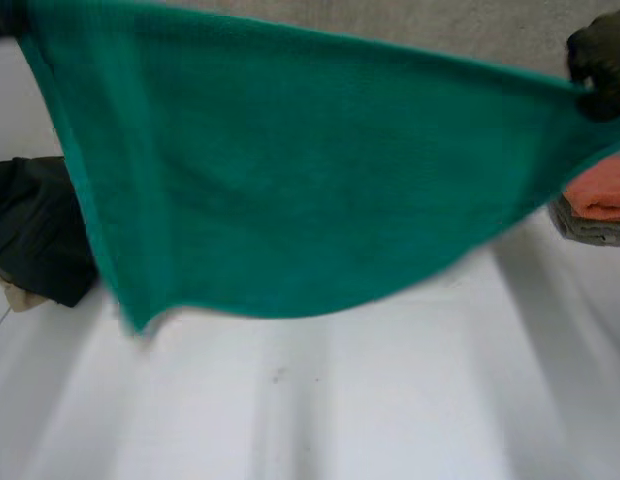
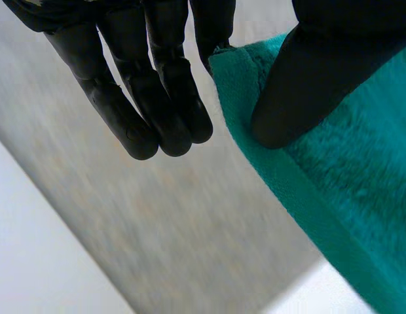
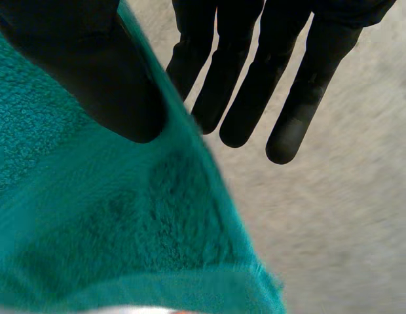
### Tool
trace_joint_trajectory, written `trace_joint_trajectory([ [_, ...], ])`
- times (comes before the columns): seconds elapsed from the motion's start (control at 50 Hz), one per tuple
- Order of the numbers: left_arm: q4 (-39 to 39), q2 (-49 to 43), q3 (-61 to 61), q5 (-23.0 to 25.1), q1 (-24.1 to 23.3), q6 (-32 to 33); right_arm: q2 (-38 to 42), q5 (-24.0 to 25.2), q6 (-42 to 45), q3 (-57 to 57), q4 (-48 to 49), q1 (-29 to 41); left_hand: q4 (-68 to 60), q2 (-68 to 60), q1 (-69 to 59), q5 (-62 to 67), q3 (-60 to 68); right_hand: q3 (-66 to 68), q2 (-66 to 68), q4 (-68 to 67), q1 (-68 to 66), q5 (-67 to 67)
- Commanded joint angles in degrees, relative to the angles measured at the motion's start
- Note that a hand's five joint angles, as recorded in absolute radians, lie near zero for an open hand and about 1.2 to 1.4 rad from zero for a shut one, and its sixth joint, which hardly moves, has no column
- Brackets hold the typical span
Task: Fold the laundry.
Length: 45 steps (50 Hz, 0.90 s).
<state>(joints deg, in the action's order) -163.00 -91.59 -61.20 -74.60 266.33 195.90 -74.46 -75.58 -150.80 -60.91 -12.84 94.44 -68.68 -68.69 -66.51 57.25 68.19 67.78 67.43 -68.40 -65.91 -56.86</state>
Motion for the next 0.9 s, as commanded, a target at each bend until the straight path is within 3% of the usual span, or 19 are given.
trace_joint_trajectory([
  [0.02,4.2,-12.1,-1.7,0.2,1.1,1.7,0.2,2.4,4.7,2.8,-6.9,0.3,-11.3,-11.3,-13.5,12.8,11.8,12.2,12.6,-11.6,-14.1,-13.1],
  [0.12,4.4,-22.6,0.7,-1.1,0.3,4.0,6.4,1.0,8.6,4.5,-6.9,2.6,-11.3,-11.3,-13.5,12.8,11.8,12.2,12.6,-11.6,-14.1,-13.1],
  [0.28,3.5,-40.8,20.6,-3.4,-4.2,4.6,19.4,-2.1,13.7,12.9,-5.4,6.7,-11.3,-11.3,-13.5,12.8,11.8,12.2,12.6,-11.6,-14.1,-13.1],
  [0.36,0.8,-48.7,35.8,-3.6,-6.4,4.4,27.1,-5.2,13.3,23.2,1.0,8.5,-11.3,-11.3,-13.5,12.8,11.8,12.2,12.6,-11.6,-14.1,-13.1],
  [0.42,-4.6,-53.1,48.6,-4.8,-7.4,3.7,31.7,-10.3,11.4,33.1,10.6,9.5,-11.3,-11.3,-13.5,12.8,11.8,12.2,12.6,-11.6,-14.1,-13.1],
  [0.52,-17.5,-54.9,61.9,-13.4,-7.1,1.2,33.9,-17.9,6.8,41.5,30.6,9.6,-11.3,-11.3,-13.5,12.8,11.8,12.2,12.6,-11.6,-14.1,-13.1],
  [0.56,-23.0,-54.0,62.3,-17.1,-6.4,-0.9,32.4,-19.8,4.8,40.6,38.7,9.4,-11.3,-11.3,-13.5,12.8,11.8,12.2,12.6,-11.6,-14.1,-13.1],
  [0.62,-25.7,-52.1,59.6,-17.2,-5.8,-3.6,30.3,-19.3,3.7,36.6,43.2,9.4,-11.3,-11.3,-13.5,12.8,11.8,12.2,12.6,-11.6,-14.1,-13.1],
  [0.76,-27.6,-47.4,47.0,-13.1,-5.4,-8.2,25.2,-15.9,1.3,24.6,42.7,10.1,-11.3,-11.3,-13.5,12.8,11.8,12.2,12.6,-11.6,-14.1,-13.1],
  [0.9,-30.4,-44.9,34.1,-10.6,-5.3,-8.2,23.7,-13.6,0.2,15.1,40.5,10.3,-11.3,-11.3,-13.5,12.8,11.8,12.2,12.6,-11.6,-14.1,-13.1],
])
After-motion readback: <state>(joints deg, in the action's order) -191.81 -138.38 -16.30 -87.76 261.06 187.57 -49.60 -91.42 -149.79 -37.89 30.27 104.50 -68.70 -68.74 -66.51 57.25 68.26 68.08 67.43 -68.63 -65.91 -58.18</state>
